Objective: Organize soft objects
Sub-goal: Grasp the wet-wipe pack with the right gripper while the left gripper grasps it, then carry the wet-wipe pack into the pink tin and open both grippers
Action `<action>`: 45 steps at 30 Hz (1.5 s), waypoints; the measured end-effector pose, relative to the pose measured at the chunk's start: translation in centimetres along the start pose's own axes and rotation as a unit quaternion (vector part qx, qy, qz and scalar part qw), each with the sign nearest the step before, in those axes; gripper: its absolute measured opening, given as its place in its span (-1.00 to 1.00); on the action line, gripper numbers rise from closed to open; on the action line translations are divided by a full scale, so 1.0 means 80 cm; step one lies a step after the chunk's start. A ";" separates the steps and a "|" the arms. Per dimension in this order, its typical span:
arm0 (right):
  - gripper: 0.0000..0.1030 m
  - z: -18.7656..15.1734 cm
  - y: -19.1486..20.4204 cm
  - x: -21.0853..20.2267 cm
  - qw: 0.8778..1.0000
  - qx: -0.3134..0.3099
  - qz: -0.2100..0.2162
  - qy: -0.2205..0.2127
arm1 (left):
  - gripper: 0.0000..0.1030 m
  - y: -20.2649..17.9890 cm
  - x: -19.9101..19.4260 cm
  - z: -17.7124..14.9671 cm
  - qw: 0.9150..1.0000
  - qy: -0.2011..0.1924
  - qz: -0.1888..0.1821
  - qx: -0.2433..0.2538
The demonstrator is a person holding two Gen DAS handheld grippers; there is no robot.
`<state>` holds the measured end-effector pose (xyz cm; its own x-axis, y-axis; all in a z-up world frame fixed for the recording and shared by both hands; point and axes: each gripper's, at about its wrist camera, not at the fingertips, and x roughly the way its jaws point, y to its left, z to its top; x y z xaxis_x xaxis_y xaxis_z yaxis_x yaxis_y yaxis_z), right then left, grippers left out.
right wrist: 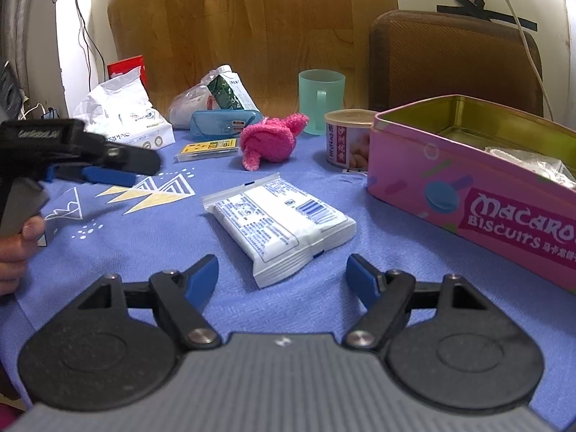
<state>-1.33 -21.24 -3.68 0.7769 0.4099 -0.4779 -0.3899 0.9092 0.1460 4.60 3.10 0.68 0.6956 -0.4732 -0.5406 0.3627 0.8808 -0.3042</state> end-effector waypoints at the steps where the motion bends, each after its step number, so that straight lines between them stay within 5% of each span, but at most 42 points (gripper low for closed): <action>1: 0.56 0.000 0.000 0.000 1.000 0.001 0.001 0.001 | 0.96 -0.007 0.008 0.003 1.000 0.003 0.000 0.008; 6: 0.57 0.004 0.002 0.005 1.000 0.001 -0.002 0.010 | 0.95 -0.022 0.054 0.014 0.999 0.046 -0.019 0.004; 8: 0.57 0.006 0.006 0.009 1.000 -0.007 -0.005 0.015 | 0.86 -0.027 0.071 0.008 0.997 0.067 -0.033 0.002; 9: 0.52 0.006 0.007 0.011 1.000 -0.011 -0.006 0.016 | 0.60 -0.035 0.071 0.005 0.998 0.061 -0.027 0.018; 11: 0.14 0.009 0.012 0.015 1.000 -0.023 -0.005 0.014 | 0.33 -0.051 0.070 0.002 0.996 0.071 -0.037 0.043; 16: -0.66 0.013 0.005 0.013 1.000 0.004 0.003 0.000 | 0.20 -0.070 0.045 0.012 0.995 0.050 -0.074 0.040; 18: -0.78 0.014 -0.001 0.007 0.999 0.027 0.030 -0.010 | 0.15 -0.091 0.033 0.020 0.993 0.036 -0.090 0.061; 21: -0.78 0.019 0.011 -0.008 0.999 -0.010 -0.006 -0.052 | 0.17 -0.120 0.022 0.028 0.991 0.014 -0.080 0.102; 29: -0.67 0.005 -0.006 -0.028 0.999 -0.045 0.023 -0.006 | 0.44 -0.080 0.026 0.044 0.998 0.018 -0.046 0.046; 31: -0.36 0.000 -0.013 -0.032 0.998 -0.045 0.035 0.008 | 0.44 -0.065 0.031 0.045 0.998 0.035 -0.054 0.019; 36: -0.10 -0.009 -0.025 -0.053 0.997 -0.044 0.052 0.023 | 0.64 -0.058 0.039 0.031 0.997 0.057 -0.057 0.015; 42: 0.32 -0.007 -0.043 -0.061 0.998 -0.064 -0.019 0.009 | 0.76 -0.072 0.054 0.019 0.992 0.083 -0.096 0.012; 45: 0.67 0.000 -0.046 -0.043 0.996 -0.084 -0.018 0.006 | 0.84 -0.079 0.072 0.009 0.989 0.109 -0.101 0.006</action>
<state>-2.56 -26.00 -2.57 0.7864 0.3756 -0.4904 -0.4401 0.8978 -0.0180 6.78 -5.23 0.09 0.4581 -0.6306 -0.6264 0.4895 0.7672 -0.4144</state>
